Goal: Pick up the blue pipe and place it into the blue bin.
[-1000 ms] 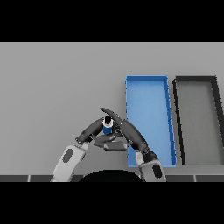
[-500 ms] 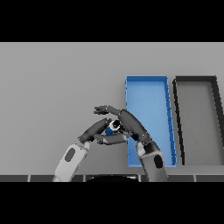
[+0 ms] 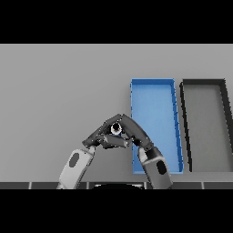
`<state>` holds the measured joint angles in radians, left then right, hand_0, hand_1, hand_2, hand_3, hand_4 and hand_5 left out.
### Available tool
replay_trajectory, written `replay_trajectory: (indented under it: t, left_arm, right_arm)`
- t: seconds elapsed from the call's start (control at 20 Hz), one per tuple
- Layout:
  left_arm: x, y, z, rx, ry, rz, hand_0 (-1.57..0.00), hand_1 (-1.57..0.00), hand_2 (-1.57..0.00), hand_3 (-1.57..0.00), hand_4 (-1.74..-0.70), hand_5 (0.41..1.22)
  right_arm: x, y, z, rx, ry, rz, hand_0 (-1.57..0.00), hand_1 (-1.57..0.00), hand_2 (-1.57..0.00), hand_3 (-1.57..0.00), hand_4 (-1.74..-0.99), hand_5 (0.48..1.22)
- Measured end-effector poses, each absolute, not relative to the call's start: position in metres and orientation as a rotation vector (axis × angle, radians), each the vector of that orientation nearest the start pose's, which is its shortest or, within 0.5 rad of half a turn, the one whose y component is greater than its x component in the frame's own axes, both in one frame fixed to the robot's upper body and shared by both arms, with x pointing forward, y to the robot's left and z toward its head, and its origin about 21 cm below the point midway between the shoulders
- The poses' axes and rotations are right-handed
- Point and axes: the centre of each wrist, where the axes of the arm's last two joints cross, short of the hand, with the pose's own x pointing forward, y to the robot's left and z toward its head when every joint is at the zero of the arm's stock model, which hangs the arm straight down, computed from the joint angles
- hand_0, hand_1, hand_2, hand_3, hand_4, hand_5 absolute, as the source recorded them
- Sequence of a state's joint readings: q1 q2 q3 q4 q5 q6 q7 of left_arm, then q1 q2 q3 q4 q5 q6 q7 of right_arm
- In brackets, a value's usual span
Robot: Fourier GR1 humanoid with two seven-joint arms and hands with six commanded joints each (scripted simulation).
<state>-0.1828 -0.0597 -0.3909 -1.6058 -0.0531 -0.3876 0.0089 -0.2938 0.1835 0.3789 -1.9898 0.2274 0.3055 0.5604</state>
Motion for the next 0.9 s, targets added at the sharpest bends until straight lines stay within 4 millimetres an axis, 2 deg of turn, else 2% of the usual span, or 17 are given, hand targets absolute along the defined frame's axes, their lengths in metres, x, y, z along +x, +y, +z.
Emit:
replay_trajectory:
  t: [0.15, 0.35, 0.4, 0.45, 0.5, 0.6, 0.75, 0.9]
  left_arm:
    - [0.259, 0.099, 0.051, -0.621, -1.687, -0.743, -1.57, -1.57, -1.57, -1.43, -1.73, 1.221]
    - [0.261, 0.101, 0.053, -0.593, -1.723, -0.748, -1.57, -1.57, -1.57, -1.45, -1.72, 1.221]
    - [0.261, 0.103, 0.052, -0.555, -1.742, -0.748, -1.46, -1.34, -1.29, -1.17, -1.6, 1.221]
    - [0.261, 0.104, 0.052, -0.52, -1.743, -0.766, -1.17, -1.07, -1.03, -0.93, -1.47, 1.221]
    - [0.261, 0.11, 0.05, -0.534, -1.732, -0.795, -0.94, -0.86, -0.83, -0.75, -1.37, 1.221]
    - [0.26, 0.113, 0.051, -0.554, -1.713, -0.856, -0.6, -0.55, -0.53, -0.48, -1.21, 1.221]
    - [0.259, 0.115, 0.054, -0.511, -1.671, -0.898, -0.31, -0.28, -0.27, -0.24, -1.05, 0.938]
    - [0.256, 0.113, 0.053, -0.49, -1.633, -0.869, -0.16, -0.14, -0.14, -0.12, -0.98, 0.704]
  right_arm:
    - [0.227, -0.086, 0.166, 0.311, -1.745, 0.741, -1.52, -1.52, -1.53, -1.48, -1.716, 1.144]
    - [0.225, -0.082, 0.168, 0.293, -1.754, 0.685, -1.55, -1.55, -1.55, -1.54, -1.731, 1.19]
    - [0.226, -0.081, 0.167, 0.285, -1.758, 0.683, -1.56, -1.56, -1.56, -1.54, -1.733, 1.196]
    - [0.227, -0.079, 0.166, 0.275, -1.76, 0.684, -1.56, -1.56, -1.56, -1.55, -1.734, 1.201]
    - [0.226, -0.078, 0.164, 0.28, -1.782, 0.683, -1.56, -1.56, -1.56, -1.55, -1.736, 1.205]
    - [0.223, -0.076, 0.168, 0.274, -1.745, 0.685, -1.56, -1.56, -1.56, -1.56, -1.738, 1.211]
    - [0.222, -0.076, 0.169, 0.247, -1.734, 0.675, -1.57, -1.57, -1.57, -1.56, -1.739, 1.216]
    - [0.222, -0.076, 0.168, 0.219, -1.747, 0.676, -1.57, -1.57, -1.57, -1.57, -1.74, 1.218]
